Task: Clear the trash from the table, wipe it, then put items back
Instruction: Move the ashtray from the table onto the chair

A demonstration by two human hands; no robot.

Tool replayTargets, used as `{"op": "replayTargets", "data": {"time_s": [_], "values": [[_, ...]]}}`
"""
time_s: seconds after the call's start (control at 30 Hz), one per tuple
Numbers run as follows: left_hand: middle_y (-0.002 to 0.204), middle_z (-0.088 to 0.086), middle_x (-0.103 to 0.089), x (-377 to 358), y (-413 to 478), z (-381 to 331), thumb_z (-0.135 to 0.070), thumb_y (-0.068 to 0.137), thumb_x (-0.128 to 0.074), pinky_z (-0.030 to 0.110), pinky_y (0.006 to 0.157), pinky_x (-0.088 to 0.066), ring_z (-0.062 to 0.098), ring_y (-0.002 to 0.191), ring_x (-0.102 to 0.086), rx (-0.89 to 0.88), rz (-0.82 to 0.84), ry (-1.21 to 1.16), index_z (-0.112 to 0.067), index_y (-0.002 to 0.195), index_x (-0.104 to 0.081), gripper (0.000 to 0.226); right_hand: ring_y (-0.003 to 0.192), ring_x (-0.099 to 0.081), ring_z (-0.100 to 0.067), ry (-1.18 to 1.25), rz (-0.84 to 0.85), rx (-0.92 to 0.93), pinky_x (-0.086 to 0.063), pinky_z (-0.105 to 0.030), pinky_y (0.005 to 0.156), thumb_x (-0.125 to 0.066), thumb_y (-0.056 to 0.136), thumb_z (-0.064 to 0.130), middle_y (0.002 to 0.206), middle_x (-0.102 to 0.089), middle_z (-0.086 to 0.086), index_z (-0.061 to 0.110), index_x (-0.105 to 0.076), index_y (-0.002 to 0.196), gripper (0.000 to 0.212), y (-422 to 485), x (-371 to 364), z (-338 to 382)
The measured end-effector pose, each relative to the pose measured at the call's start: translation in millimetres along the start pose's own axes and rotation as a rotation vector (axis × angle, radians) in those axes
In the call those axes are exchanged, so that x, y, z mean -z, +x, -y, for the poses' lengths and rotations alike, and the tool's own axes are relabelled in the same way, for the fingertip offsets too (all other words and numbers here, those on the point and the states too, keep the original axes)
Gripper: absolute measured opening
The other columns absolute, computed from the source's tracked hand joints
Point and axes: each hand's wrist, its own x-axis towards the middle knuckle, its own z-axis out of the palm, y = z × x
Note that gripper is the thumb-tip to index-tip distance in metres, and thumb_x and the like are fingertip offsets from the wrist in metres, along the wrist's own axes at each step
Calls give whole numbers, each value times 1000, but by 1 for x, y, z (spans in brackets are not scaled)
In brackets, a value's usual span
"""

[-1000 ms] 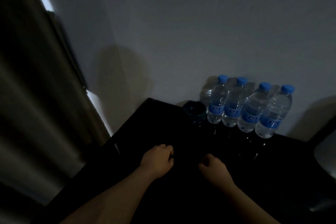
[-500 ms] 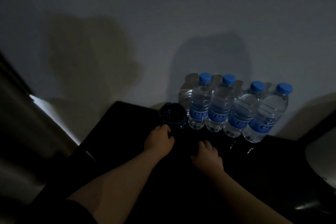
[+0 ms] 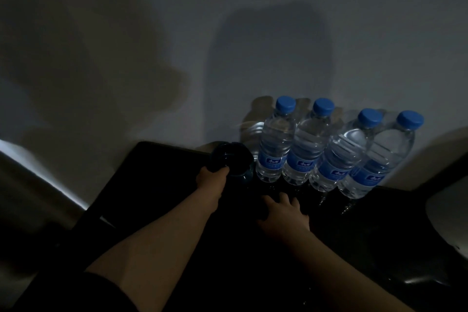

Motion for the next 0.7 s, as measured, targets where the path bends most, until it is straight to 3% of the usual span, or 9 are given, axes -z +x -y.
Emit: {"op": "replayTargets", "data": {"time_s": [0.1, 0.27, 0.4, 0.6, 0.7], "values": [[132, 9, -49, 6, 5, -2, -26, 87, -63, 33, 74, -45, 22, 100, -50, 75, 75, -67, -13, 142, -35, 64, 139, -16, -34, -6, 0, 0, -36, -55, 105, -53, 89, 49, 150, -18, -6, 35, -23, 145, 65, 2, 3, 0], [123, 8, -55, 14, 0, 0, -24, 84, -64, 27, 66, -47, 19, 95, -54, 97, 105, -79, -10, 135, -44, 57, 138, -19, -33, -3, 4, 3, -37, -52, 105, -53, 88, 51, 149, -19, -7, 36, -23, 145, 66, 2, 5, 0], [99, 4, -58, 21, -8, -1, -16, 85, -62, 26, 61, -47, 15, 80, -54, 105, 154, -61, -7, 124, -52, 41, 137, -20, -33, -21, -17, 6, -39, -51, 103, -54, 87, 52, 148, -20, -7, 36, -23, 145, 68, 1, 4, 1], [88, 1, -56, 30, -21, -3, -10, 85, -59, 26, 63, -48, 14, 76, -53, 121, 226, 9, -9, 116, -53, 31, 137, -22, -31, -24, -43, 8, -40, -47, 101, -51, 87, 55, 148, -23, -7, 37, -24, 145, 66, -1, 3, 1], [90, 4, -57, 34, -29, 2, -4, 82, -56, 30, 69, -51, 16, 78, -55, 115, 243, 47, -6, 115, -54, 33, 143, -10, -34, -4, -24, 0, -31, -54, 108, -50, 87, 55, 156, -12, -6, 36, -20, 147, 69, -3, -1, 0]]}}
